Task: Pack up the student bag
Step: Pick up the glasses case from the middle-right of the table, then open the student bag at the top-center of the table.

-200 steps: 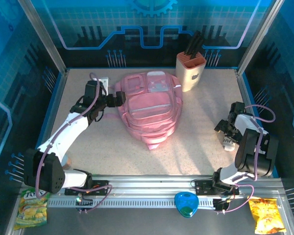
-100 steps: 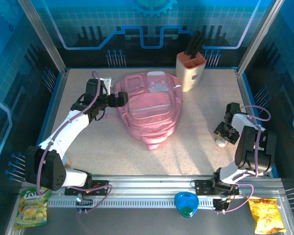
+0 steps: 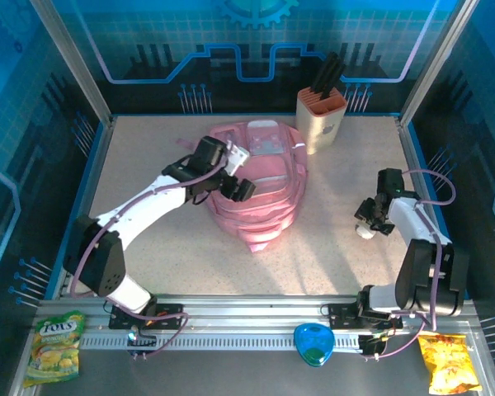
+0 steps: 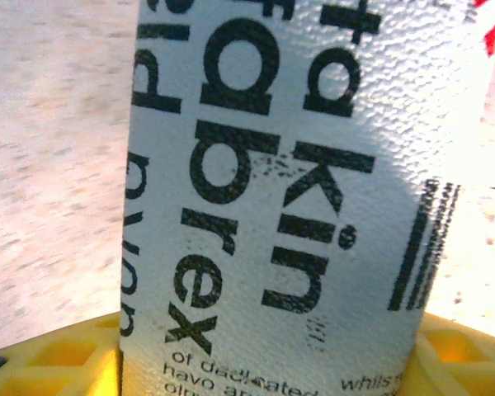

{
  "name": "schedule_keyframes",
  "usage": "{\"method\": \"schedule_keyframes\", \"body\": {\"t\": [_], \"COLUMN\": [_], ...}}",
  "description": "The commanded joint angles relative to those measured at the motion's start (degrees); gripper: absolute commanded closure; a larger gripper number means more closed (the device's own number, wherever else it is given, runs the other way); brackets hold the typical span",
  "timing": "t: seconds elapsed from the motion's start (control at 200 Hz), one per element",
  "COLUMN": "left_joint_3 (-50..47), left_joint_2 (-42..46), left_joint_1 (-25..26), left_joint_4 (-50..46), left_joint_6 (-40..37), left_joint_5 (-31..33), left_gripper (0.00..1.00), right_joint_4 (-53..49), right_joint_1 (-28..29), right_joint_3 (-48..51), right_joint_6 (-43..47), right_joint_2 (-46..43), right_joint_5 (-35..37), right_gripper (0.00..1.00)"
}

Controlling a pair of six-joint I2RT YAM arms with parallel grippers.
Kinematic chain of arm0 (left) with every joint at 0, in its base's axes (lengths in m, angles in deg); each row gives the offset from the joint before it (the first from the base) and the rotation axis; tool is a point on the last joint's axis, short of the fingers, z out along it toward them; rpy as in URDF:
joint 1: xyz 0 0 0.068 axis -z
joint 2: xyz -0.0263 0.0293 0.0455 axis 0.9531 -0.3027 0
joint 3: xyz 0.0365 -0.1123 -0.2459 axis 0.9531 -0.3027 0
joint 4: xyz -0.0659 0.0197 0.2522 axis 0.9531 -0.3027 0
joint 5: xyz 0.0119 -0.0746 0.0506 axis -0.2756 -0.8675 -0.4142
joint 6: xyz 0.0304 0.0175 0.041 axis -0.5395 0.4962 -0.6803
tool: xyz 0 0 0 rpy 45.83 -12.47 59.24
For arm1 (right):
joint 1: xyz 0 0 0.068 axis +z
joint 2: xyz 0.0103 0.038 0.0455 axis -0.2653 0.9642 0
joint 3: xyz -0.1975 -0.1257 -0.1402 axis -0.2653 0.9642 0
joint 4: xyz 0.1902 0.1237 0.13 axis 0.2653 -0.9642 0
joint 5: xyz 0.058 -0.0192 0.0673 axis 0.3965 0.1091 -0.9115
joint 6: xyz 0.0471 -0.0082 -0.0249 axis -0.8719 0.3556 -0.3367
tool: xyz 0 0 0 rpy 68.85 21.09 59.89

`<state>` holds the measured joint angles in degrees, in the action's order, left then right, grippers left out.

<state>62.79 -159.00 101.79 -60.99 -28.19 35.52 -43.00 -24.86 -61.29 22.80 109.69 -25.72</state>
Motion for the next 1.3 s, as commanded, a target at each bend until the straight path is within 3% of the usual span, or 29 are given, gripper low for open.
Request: {"method": "schedule_keyframes", "body": {"t": [0.0,0.155,0.4,0.535,0.64,0.865,1.131,1.296], "left_joint_3": [2.69,6.2,11.05,12.76,14.41,18.95,20.18,20.13], "left_joint_2": [-3.1,-7.99,-14.23,-15.04,-14.66,-14.49,-16.19,-16.12], "left_joint_1": [1.72,3.19,3.78,3.73,3.26,-0.61,-1.02,-0.9], "left_joint_4": [-5.13,-7.88,-9.49,-9.56,-10.52,-14.24,-17.43,-18.06], "left_joint_6": [-10.4,-15.35,-16.6,-15.26,-12.75,-6.86,-10.13,-12.27], "left_joint_5": [2.55,3.9,7.72,9.19,7.71,-2.02,-5.75,-5.33], "left_gripper": [0.15,0.21,0.25,0.39,0.5,0.68,0.88,0.91], "right_joint_4": [-1.18,-2.35,-2.88,-2.93,-2.8,-2.14,-1.36,-0.82], "right_joint_1": [3.04,6.98,10.93,12.18,13.01,14.99,17.33,18.4], "right_joint_3": [-1.46,-3.13,-5.36,-5.88,-6.16,-6.73,-7.37,-7.7], "right_joint_6": [-1.15,-2.07,-3.79,-4.14,-4.41,-5.0,-5.81,-6.56], "right_joint_2": [-2.54,-4.62,-5.47,-5.29,-5.52,-6.26,-7.36,-8.05], "right_joint_5": [-2.95,-3.69,-3.88,-3.87,-4.35,-5.36,-6.94,-7.97], "right_gripper": [0.46,0.46,0.46,0.46,0.46,0.46,0.47,0.47]}}
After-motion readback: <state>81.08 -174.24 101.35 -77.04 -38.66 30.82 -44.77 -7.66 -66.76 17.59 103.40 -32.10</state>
